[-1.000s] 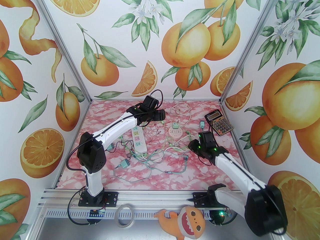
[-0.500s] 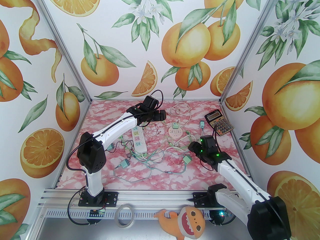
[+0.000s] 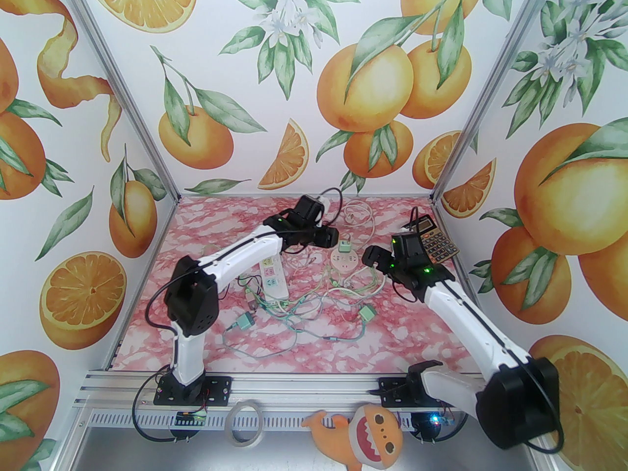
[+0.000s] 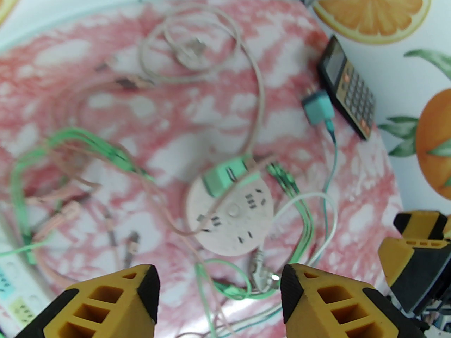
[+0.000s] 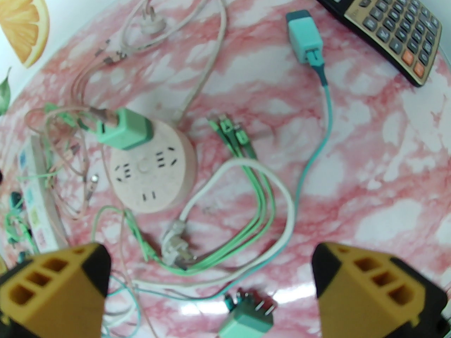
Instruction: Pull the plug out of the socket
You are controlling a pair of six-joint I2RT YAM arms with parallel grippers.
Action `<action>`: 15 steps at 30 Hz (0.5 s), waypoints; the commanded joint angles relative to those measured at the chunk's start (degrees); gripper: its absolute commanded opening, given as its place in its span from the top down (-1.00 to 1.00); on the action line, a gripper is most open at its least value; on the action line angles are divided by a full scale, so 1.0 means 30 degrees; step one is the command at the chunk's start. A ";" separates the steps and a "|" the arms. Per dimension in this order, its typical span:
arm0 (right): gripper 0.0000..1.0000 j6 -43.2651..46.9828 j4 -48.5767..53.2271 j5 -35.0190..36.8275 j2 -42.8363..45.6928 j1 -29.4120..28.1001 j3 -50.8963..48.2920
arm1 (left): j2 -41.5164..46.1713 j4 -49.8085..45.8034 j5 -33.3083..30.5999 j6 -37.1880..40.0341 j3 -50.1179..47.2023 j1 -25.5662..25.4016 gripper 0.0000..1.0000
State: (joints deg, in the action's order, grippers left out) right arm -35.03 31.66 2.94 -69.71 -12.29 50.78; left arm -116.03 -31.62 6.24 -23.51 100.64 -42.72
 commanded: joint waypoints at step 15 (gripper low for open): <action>-0.99 -0.0239 0.0788 0.1115 -0.1052 0.0576 0.1179 | -0.7335 -0.4338 -0.3527 -0.1845 0.8452 -0.1422 -0.25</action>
State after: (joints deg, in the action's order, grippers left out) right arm -35.68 33.06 5.76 -72.55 -10.90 52.95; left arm -135.06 -40.23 -0.14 -27.46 121.32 -46.89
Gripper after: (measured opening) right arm 0.998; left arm 0.620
